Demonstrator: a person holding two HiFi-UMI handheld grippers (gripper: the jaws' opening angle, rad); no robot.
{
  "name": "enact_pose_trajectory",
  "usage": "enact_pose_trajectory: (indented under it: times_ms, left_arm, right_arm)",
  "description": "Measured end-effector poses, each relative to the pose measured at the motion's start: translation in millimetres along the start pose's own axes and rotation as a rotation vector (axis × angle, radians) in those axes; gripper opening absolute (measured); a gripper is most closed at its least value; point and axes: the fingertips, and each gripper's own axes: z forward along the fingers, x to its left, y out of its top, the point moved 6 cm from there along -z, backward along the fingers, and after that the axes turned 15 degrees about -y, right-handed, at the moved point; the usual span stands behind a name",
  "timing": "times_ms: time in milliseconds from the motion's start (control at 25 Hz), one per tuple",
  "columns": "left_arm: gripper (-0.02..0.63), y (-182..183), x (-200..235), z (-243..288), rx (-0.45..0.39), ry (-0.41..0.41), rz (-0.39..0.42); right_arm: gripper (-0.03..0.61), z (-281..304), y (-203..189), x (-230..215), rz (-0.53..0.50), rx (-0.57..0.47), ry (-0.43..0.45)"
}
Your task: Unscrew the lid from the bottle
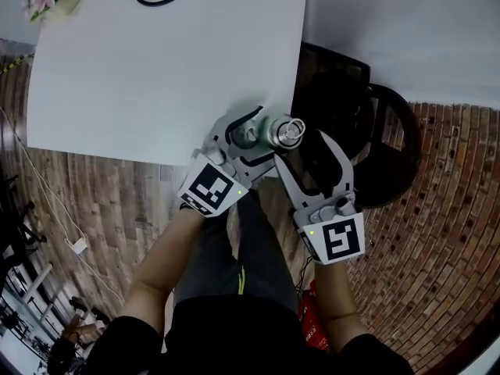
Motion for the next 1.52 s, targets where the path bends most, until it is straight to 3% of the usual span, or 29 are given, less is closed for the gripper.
enact_pose_trajectory:
  times_ms: [280,600,1200,1240,1520]
  left_arm:
    - [0.376,-0.6,1.2,5.4,-0.012,-0.045,-0.006]
    - [0.376,-0.9,-1.1,17.4,0.003,-0.098,0.032]
    - [0.374,-7.7,0.1,25.4,0.027,-0.086,0.062]
    - [0.374,-7.8,0.0,25.5,0.028,-0.086,0.065]
    - [0.374,-8.2,0.3,26.1,0.027,-0.081,0.068]
  right_arm:
    - [0.296,18.6,-5.6,0.3,0.026,-0.048,0.017]
    - [0.299,28.0,-9.9,6.5,0.004,-0.036,0.033]
    - [0.296,37.3,-14.5,13.8,-0.026,-0.035,0.009]
    - [0.267,37.1,-15.3,13.6,-0.029,-0.034,0.007]
    - [0.265,36.7,-17.4,12.2,-0.049,-0.031,0.053]
